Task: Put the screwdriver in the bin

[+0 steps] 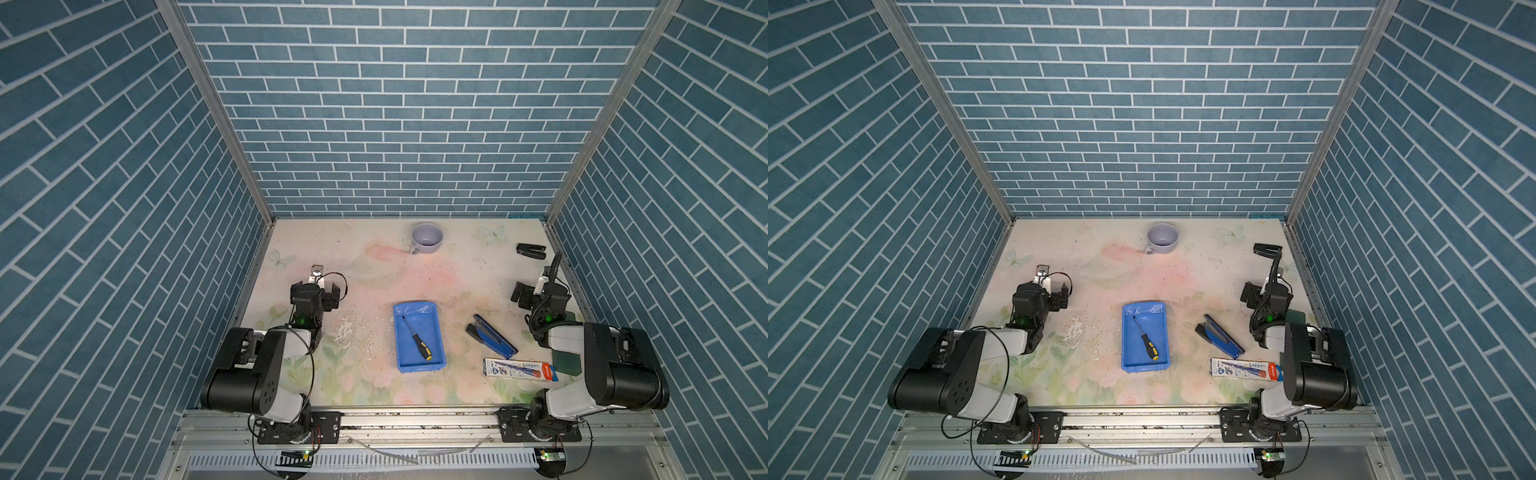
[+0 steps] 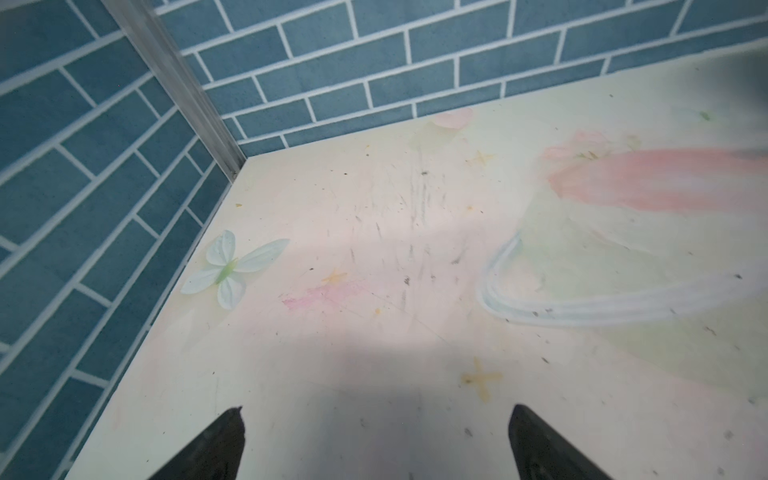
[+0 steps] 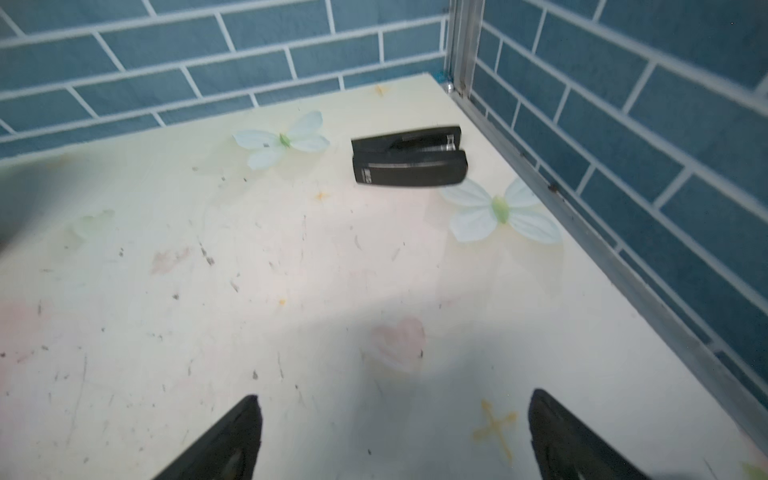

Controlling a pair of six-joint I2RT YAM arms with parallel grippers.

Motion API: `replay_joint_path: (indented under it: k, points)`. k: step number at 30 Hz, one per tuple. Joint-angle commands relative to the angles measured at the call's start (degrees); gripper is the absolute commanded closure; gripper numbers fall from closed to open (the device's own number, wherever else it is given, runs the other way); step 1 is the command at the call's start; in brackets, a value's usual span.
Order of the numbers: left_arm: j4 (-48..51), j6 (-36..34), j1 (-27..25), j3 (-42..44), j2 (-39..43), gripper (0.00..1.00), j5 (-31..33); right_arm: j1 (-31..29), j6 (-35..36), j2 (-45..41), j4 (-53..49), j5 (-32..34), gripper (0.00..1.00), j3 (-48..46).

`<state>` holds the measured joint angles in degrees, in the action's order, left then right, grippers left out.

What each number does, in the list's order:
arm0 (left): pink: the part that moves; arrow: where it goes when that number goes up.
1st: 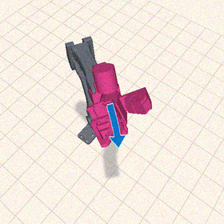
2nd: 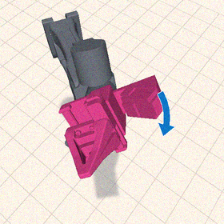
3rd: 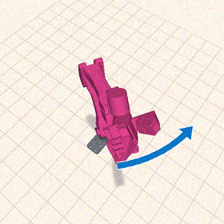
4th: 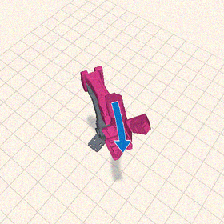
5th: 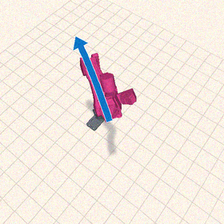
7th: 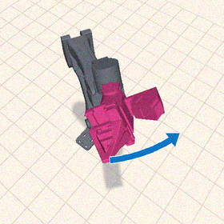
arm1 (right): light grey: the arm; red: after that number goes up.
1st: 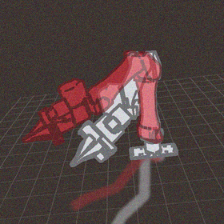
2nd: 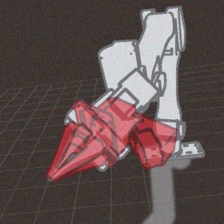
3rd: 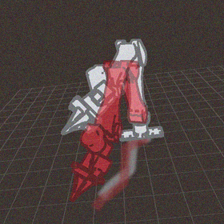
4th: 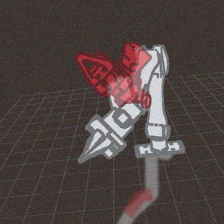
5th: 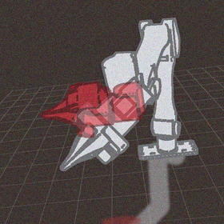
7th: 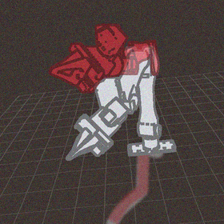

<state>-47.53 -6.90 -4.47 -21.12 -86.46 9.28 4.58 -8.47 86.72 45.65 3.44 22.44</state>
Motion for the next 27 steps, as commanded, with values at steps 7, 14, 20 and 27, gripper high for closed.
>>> replay_joint_path:
  k: [7,14,20,27]
  points:
    - [-3.8,3.2,2.1,-0.5,-1.4,0.00,-2.3,0.0,2.7,1.1,5.2,-1.5,0.01,-0.8]
    - [-3.3,3.1,2.1,-0.5,-1.3,0.00,-2.3,0.0,2.8,1.2,5.4,-1.5,0.01,-0.9]
    - [-3.5,3.0,2.1,-0.5,-1.4,0.00,-2.3,0.0,2.8,1.3,5.3,-1.4,0.01,-0.8]
    - [-2.7,2.8,2.1,-0.9,-1.5,0.00,-3.7,-0.1,2.8,1.3,5.3,-1.2,0.01,-0.8]
